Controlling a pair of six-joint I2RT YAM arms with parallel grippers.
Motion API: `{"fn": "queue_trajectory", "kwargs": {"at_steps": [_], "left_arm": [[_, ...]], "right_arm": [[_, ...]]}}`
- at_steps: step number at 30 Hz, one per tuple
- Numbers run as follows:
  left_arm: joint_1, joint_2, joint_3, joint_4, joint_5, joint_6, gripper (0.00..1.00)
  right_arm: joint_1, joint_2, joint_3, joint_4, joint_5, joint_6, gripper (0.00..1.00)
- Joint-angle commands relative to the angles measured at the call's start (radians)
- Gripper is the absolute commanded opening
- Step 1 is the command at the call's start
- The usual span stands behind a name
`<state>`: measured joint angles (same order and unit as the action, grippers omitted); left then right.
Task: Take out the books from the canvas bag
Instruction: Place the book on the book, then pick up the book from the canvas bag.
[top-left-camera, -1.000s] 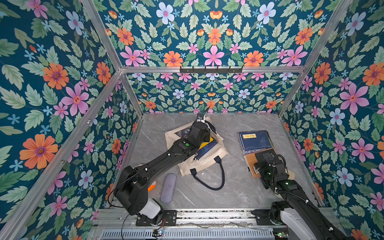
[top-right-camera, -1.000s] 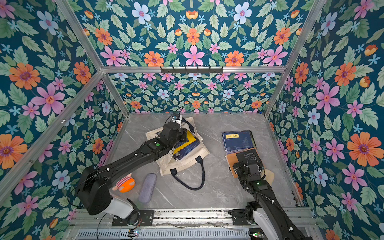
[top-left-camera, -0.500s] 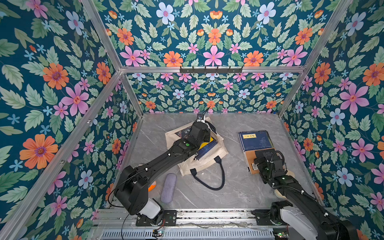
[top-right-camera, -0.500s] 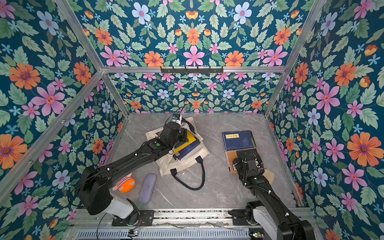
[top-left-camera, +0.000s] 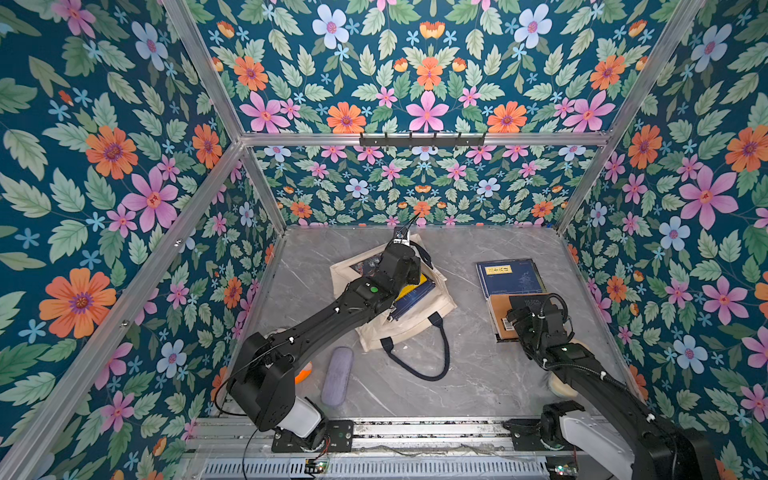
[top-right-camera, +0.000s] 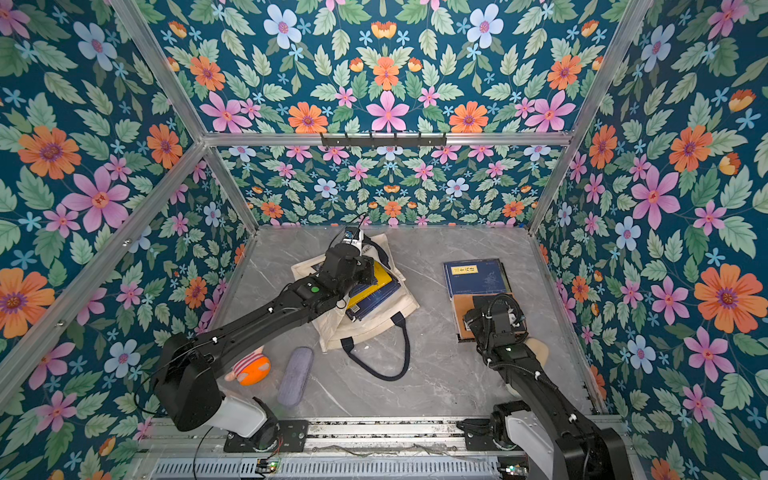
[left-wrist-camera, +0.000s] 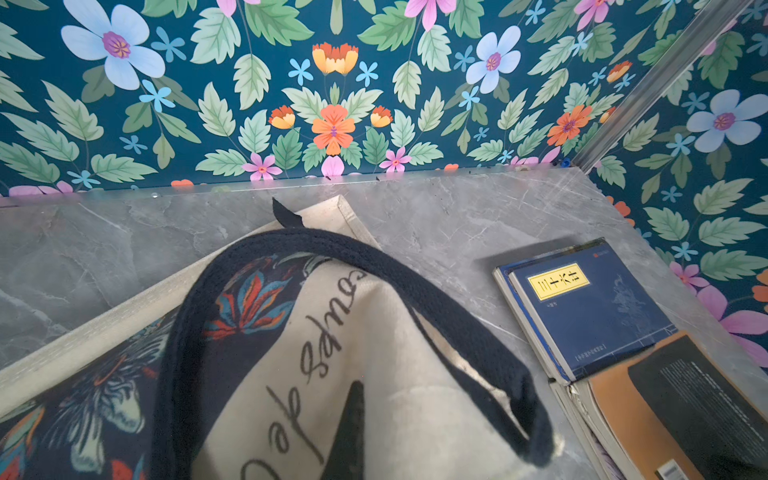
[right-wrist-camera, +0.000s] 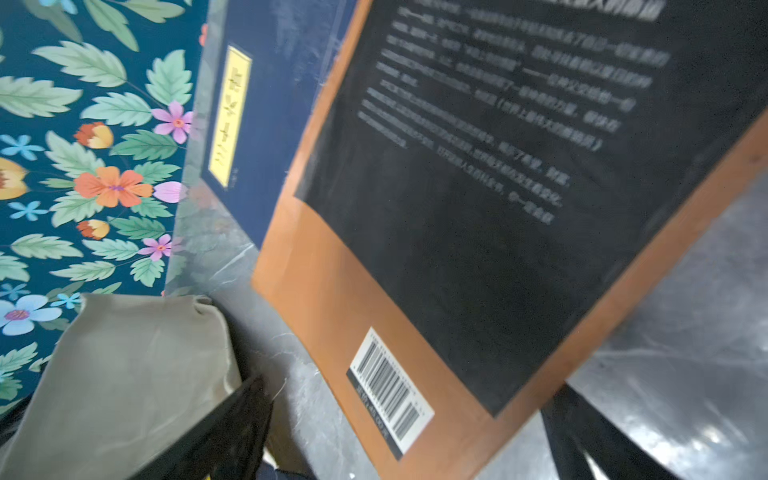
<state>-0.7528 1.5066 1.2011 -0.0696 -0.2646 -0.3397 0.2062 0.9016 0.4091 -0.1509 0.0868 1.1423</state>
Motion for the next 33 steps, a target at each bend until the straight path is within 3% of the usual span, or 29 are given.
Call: {"fn": "queue_trajectory", "kwargs": {"at_steps": [1, 6, 8, 11, 15, 22, 27, 33], "left_arm": [[0.000, -0.013, 0.002, 0.059, 0.045, 0.011, 0.00], [0.001, -0.025, -0.006, 0.073, 0.078, 0.024, 0.00], [0.000, -0.031, -0.011, 0.082, 0.086, 0.026, 0.00], [0.000, -0.032, -0.011, 0.082, 0.088, 0.026, 0.00], [0.001, -0.040, -0.015, 0.090, 0.104, 0.022, 0.00], [0.001, -0.063, -0.038, 0.129, 0.162, 0.014, 0.00], [0.000, -0.083, -0.062, 0.176, 0.233, 0.010, 0.00], [0.001, -0.105, -0.077, 0.197, 0.258, 0.013, 0.00]], "right_arm": [[0.079, -0.084, 0.032, -0.081, 0.119, -0.057, 0.99], [0.201, -0.143, 0.036, -0.089, 0.102, -0.033, 0.99], [0.269, -0.131, 0.046, -0.104, 0.164, -0.027, 0.99], [0.290, -0.103, 0.048, -0.108, 0.169, -0.016, 0.99], [0.375, -0.058, 0.030, 0.027, 0.142, -0.012, 0.99], [0.672, 0.167, 0.146, 0.239, 0.238, -0.015, 0.96], [0.708, 0.381, 0.240, 0.353, 0.177, 0.028, 0.86], [0.742, 0.598, 0.359, 0.456, 0.193, 0.046, 0.76]]}}
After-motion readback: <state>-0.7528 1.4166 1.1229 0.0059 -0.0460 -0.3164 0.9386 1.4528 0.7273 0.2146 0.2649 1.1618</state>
